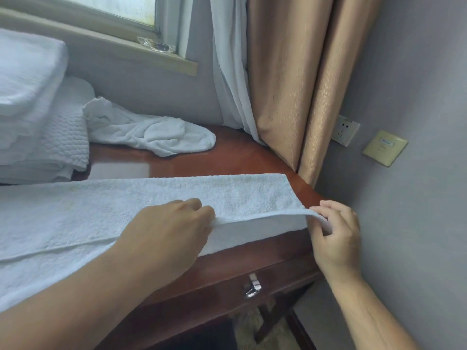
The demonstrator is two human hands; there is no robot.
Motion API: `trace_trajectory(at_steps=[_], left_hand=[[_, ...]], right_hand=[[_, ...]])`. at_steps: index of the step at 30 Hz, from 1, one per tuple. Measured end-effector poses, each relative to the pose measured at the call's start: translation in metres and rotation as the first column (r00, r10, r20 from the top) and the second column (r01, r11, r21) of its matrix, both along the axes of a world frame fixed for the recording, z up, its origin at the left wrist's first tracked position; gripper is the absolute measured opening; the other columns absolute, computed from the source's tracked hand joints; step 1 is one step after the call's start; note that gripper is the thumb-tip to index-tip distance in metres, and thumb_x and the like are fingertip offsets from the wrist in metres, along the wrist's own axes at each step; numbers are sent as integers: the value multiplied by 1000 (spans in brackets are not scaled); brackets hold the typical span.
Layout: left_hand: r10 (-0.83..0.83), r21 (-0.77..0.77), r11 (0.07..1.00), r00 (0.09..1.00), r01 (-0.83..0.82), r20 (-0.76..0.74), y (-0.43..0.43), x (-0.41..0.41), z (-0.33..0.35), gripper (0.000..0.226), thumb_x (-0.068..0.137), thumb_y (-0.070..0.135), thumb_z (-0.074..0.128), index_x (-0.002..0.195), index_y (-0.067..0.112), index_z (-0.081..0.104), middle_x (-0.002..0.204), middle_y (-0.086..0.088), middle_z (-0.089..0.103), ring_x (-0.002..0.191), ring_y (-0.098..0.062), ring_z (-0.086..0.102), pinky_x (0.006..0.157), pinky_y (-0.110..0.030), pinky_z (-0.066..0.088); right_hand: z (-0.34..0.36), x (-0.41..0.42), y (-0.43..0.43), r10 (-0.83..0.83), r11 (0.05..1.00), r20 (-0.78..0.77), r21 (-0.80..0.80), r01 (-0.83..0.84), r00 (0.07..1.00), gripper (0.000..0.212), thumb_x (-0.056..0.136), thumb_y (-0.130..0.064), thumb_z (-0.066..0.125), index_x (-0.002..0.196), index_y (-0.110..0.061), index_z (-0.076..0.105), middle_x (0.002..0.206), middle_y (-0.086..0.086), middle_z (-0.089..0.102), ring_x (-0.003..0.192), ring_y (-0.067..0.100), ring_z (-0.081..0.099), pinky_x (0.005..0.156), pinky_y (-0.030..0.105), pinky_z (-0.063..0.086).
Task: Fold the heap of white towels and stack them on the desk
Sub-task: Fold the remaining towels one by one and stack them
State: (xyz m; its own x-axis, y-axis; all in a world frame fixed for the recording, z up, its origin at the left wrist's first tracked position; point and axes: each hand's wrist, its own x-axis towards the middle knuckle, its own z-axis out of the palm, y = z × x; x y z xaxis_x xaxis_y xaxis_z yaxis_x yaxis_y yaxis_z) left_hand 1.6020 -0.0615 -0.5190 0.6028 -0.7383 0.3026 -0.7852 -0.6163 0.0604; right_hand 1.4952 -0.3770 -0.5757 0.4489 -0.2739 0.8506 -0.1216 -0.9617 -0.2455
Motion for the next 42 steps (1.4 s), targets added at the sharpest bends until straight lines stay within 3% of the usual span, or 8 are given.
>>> trace_trajectory(at_steps=[4,7,17,21,25,28,34,42], left_hand=[[99,63,992,991,-106,95,-7,23,8,16,97,12,42,99,28,42,82,6,40,74,-16,49,52,-31,33],[160,64,983,975,-172,156,-10,42,13,25,90,3,37,103,25,42,80,4,36,66,-19,41,48,-31,21],[153,-41,988,980,-149,131,-24,104,2,10,106,30,43,105,32,52,95,8,57,76,-19,58,55,-31,39],[151,-37,988,978,-147,141,-33,120,-5,18,106,39,41,103,31,57,93,9,57,70,-18,48,52,-29,31],[138,8,990,984,-140,114,-33,126,-15,22,104,40,43,108,31,62,98,8,60,77,-19,56,53,-29,32],[153,-37,988,987,-151,48,-19,120,-23,24,101,34,41,119,33,58,106,10,60,93,-17,59,65,-31,41],[229,-123,966,973,-227,4,67,77,-25,39,84,30,66,122,33,60,110,12,62,102,-20,60,83,-38,49],[290,-262,899,925,-351,-245,185,28,-20,34,85,64,55,114,47,59,104,33,55,104,6,52,87,-17,39]], right_hand=[[11,18,-8,8,992,-25,125,-5,1000,36,89,-44,56,100,-15,74,100,-4,68,94,9,59,81,6,41],[21,38,-12,80,946,-60,319,-57,995,35,86,-56,55,96,-26,69,85,-19,65,83,-14,58,61,-2,39],[28,108,-54,37,934,-349,346,92,936,21,90,-31,71,80,-16,62,72,0,63,68,11,58,52,25,36],[24,120,-55,-35,919,-399,346,186,916,23,88,-35,72,78,-22,57,69,-10,58,64,2,50,51,23,33],[23,120,-40,-151,890,-446,328,318,882,31,81,-40,77,94,-24,54,88,1,64,74,24,57,61,33,41],[25,117,-20,-319,919,-404,88,383,857,34,77,-27,83,90,-16,54,95,13,58,91,38,54,78,46,42],[16,118,81,162,982,-415,160,-103,895,37,80,-23,75,62,-24,42,61,-8,48,61,12,49,51,27,35],[18,133,241,615,745,-450,62,-664,648,29,85,-45,59,66,-23,57,66,-11,53,66,15,51,57,32,44]])
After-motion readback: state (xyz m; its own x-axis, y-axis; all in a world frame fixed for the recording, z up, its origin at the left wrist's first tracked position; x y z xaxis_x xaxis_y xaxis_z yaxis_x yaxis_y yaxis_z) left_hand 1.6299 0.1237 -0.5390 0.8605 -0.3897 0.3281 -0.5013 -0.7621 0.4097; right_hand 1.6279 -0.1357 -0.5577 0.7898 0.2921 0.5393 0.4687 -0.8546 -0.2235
